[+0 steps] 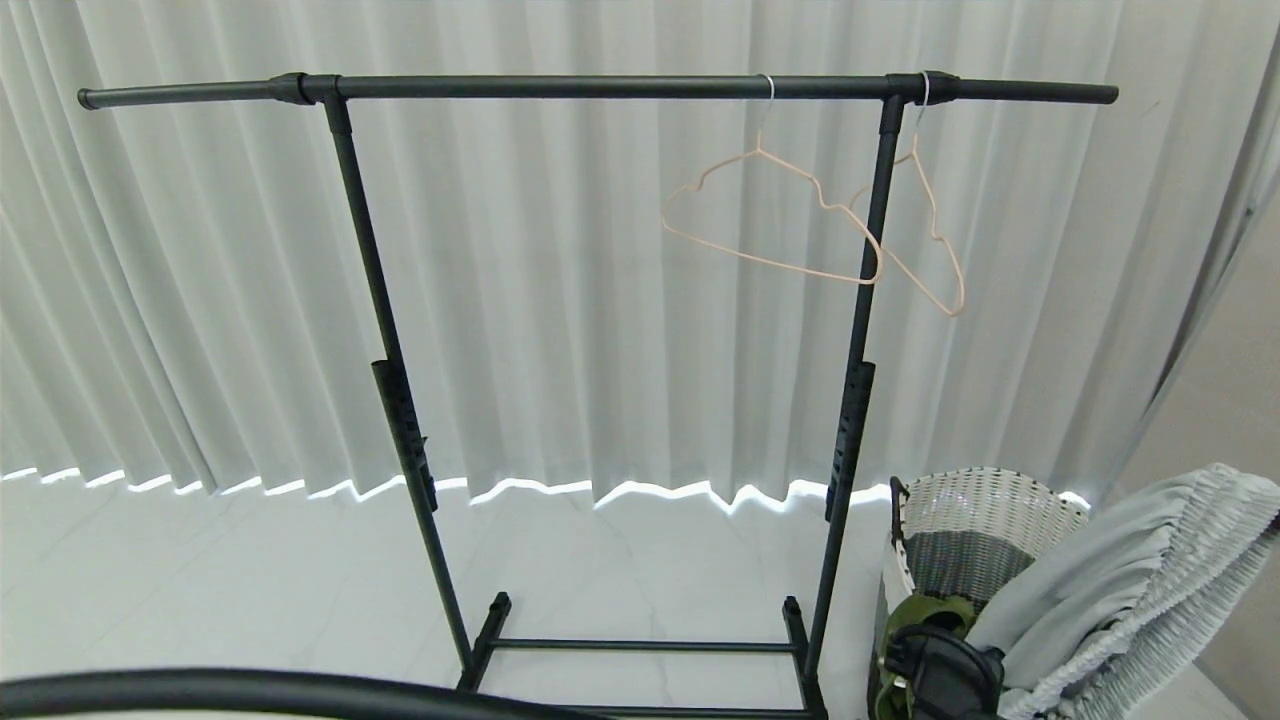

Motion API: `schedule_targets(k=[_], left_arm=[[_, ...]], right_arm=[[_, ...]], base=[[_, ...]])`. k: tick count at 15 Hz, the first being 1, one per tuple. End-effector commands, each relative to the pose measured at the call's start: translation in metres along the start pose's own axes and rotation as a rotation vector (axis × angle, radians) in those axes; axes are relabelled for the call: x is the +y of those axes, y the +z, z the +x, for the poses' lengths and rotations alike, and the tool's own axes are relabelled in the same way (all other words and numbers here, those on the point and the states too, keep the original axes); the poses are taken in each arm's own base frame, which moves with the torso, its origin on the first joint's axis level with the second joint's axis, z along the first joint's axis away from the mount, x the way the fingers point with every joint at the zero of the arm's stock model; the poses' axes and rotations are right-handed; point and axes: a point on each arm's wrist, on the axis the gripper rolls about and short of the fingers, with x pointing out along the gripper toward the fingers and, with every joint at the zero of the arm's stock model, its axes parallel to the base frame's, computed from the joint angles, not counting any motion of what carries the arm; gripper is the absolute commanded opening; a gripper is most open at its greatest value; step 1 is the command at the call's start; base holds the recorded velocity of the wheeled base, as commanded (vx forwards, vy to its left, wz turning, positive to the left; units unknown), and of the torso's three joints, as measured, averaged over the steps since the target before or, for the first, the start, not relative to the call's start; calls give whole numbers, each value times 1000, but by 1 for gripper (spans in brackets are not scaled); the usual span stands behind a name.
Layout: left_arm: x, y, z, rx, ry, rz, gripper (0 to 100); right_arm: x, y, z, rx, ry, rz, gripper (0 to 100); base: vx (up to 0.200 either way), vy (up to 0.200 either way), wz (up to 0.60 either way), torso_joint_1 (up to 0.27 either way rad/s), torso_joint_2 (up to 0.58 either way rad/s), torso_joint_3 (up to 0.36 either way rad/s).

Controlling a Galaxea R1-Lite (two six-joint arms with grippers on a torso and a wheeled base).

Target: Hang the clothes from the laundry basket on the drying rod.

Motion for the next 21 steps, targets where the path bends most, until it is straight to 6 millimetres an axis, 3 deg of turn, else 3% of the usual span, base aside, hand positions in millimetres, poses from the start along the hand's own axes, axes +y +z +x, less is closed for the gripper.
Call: schedule_targets(k=[1, 5, 14, 18, 21], left_arm=[[14, 44, -37, -121, -5, -67, 0], [63, 93, -60, -244, 63, -168, 0], [114, 185, -188, -611, -8, -291, 0], [128, 190, -241, -630, -11, -243, 0], [128, 184, -297, -644, -87, -219, 0]], right_arm=[[1, 6, -1, -33, 3, -5, 0], [6, 31, 7, -179, 40, -82, 0], [25, 104, 24, -411, 261, -211, 0], [38, 114, 31, -409, 335, -225, 0], [53, 120, 34, -415, 411, -238, 0]], base=[[0, 0, 0, 0, 0, 0], [0, 0, 0, 0, 0, 0], [0, 0, 0, 0, 0, 0], [0, 0, 0, 0, 0, 0], [0, 0, 0, 0, 0, 0]])
